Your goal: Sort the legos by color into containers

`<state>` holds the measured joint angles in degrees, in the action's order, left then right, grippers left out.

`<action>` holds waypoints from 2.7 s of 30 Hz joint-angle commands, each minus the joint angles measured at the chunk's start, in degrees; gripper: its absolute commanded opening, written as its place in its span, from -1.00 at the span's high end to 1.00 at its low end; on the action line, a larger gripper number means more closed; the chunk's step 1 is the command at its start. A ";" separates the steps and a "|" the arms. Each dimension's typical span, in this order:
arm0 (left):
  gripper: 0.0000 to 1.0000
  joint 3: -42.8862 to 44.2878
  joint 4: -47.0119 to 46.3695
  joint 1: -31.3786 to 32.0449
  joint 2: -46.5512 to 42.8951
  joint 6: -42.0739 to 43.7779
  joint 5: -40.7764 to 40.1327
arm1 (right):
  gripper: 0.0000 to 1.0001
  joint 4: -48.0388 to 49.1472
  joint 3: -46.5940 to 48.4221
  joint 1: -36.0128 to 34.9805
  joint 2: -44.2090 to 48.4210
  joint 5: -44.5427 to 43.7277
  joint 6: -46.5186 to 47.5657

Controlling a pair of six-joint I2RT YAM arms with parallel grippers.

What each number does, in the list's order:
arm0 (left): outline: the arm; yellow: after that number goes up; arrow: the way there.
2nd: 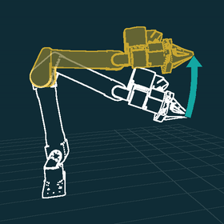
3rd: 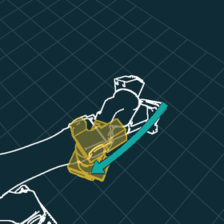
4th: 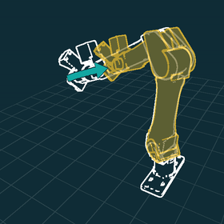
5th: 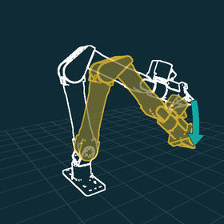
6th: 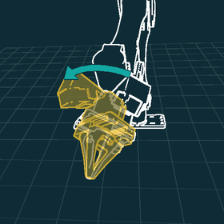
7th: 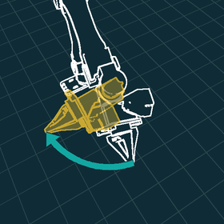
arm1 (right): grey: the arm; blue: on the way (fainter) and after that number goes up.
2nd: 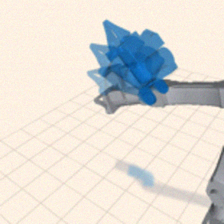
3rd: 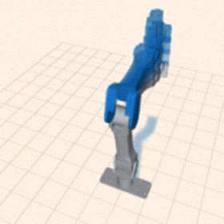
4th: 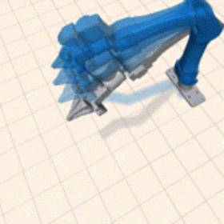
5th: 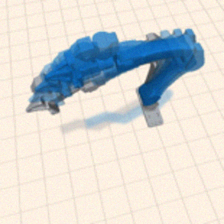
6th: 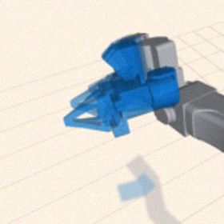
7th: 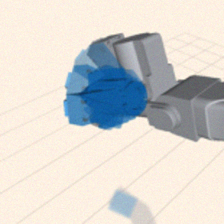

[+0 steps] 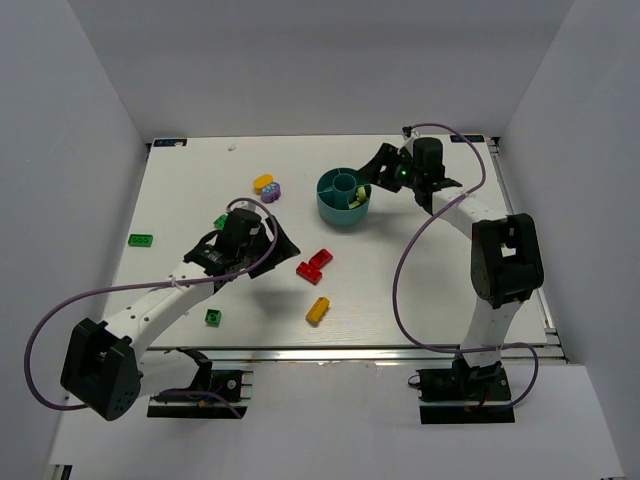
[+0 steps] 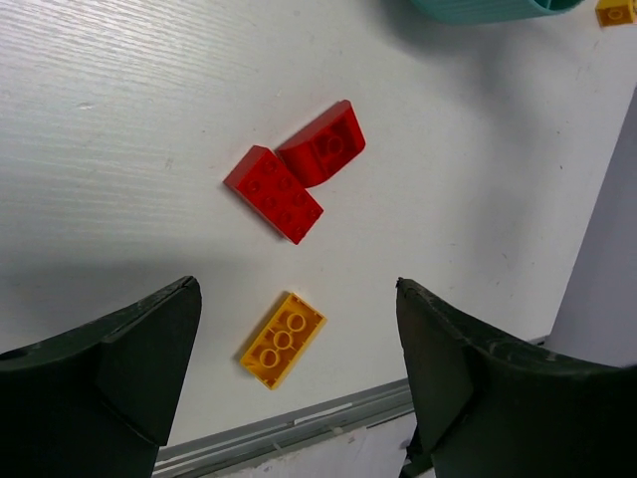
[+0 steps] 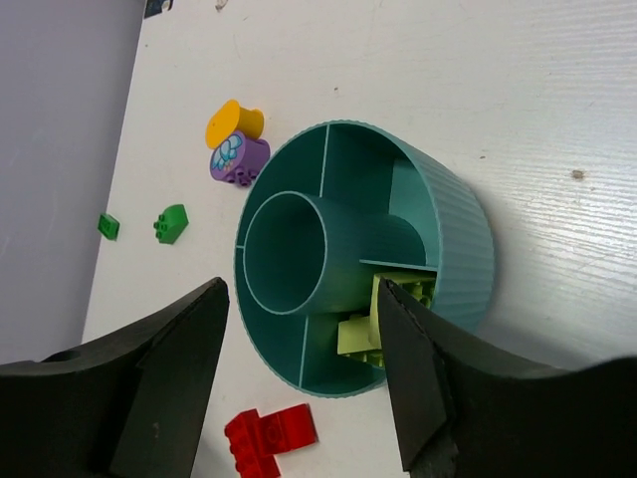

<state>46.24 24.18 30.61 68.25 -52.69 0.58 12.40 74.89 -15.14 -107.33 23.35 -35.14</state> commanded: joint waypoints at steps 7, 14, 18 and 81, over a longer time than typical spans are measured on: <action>-0.04 2.98 -3.45 1.81 0.39 7.50 7.68 | -0.79 -5.89 3.50 -0.07 9.32 12.74 30.34; 0.34 5.61 -1.25 10.86 5.05 13.39 5.93 | -0.57 -19.28 -3.54 0.98 23.21 13.18 62.08; -0.23 8.60 4.36 18.60 9.61 15.86 1.19 | 0.81 -47.88 3.94 1.51 21.28 24.53 72.31; 1.00 34.96 -9.76 1.21 26.66 1.73 -4.89 | -0.13 -36.40 -14.33 14.08 39.04 22.79 56.23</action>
<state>78.56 20.29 32.82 91.90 -44.82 -9.34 -26.85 60.95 -1.48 -68.31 45.87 22.52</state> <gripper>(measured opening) 0.381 0.567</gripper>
